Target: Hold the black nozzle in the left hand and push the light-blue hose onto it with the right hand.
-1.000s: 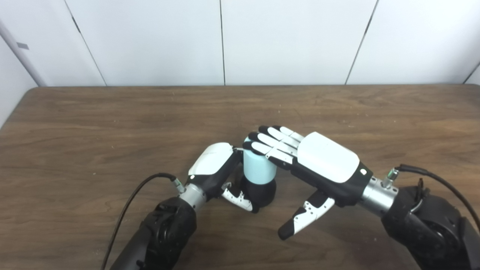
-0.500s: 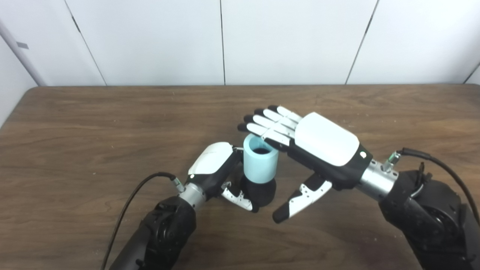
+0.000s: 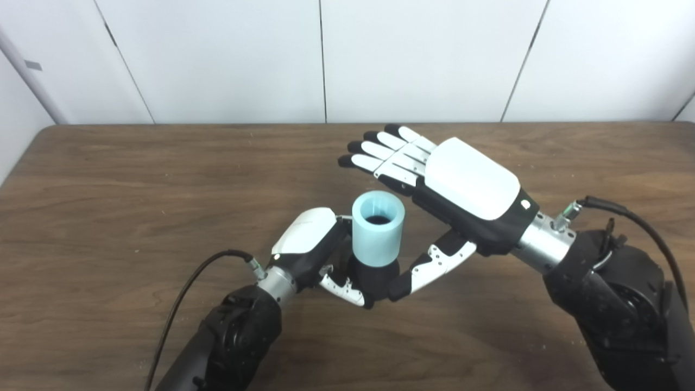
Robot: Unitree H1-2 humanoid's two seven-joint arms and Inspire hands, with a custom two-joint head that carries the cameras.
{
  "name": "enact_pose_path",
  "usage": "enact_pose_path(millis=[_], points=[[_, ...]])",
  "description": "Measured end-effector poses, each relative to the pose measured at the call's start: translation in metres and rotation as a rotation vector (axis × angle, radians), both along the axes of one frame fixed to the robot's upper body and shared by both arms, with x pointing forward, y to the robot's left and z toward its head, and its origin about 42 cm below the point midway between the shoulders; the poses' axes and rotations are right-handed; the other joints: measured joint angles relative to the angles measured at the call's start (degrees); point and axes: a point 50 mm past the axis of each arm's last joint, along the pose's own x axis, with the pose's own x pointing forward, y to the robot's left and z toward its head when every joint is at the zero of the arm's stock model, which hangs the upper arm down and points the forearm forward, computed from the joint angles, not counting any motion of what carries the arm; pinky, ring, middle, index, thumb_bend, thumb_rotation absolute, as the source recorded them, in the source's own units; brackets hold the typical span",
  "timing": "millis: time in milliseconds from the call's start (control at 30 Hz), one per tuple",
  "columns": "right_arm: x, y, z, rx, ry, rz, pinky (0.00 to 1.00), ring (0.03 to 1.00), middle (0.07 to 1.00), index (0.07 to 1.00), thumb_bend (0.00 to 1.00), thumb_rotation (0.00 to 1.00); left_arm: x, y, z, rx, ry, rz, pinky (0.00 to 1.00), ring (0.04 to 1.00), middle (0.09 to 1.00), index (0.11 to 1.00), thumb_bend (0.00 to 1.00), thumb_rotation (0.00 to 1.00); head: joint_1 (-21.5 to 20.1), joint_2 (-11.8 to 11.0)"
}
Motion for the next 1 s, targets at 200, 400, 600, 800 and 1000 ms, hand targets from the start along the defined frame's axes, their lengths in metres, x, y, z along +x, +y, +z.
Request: enact_pose_path(millis=[200, 400, 600, 800, 1000], points=[[0.0, -0.001, 0.0, 0.0, 0.004, -0.002, 1.0, 0.978, 0.958, 0.931, 0.63, 0.99, -0.001, 0.001, 0.003, 0.017, -0.002, -0.002, 0.94, 0.896, 0.899, 0.867, 0.81, 0.2, -0.09, -0.09], [0.001, -0.002, 0.0, -0.004, 0.023, -0.001, 1.0, 0.977, 0.958, 0.932, 0.63, 0.99, 0.002, 0.003, 0.005, 0.02, 0.004, -0.001, 0.93, 0.899, 0.891, 0.866, 0.82, 0.2, 0.18, -0.09], [0.001, -0.002, -0.001, -0.013, 0.042, -0.002, 1.0, 0.976, 0.957, 0.933, 0.63, 0.99, 0.004, 0.004, 0.007, 0.025, 0.005, 0.0, 0.94, 0.91, 0.898, 0.873, 0.83, 0.23, 0.18, -0.18], [0.002, -0.003, -0.001, -0.012, 0.054, -0.001, 1.0, 0.973, 0.956, 0.932, 0.63, 0.99, 0.005, 0.006, 0.008, 0.023, 0.001, 0.008, 0.95, 0.919, 0.903, 0.889, 0.85, 0.27, 0.35, -0.26], [0.003, -0.004, -0.002, -0.012, 0.058, -0.005, 1.0, 0.97, 0.953, 0.931, 0.63, 1.0, 0.006, 0.012, 0.014, 0.017, 0.002, 0.025, 0.95, 0.905, 0.896, 0.886, 0.85, 0.27, 0.44, -0.35]])
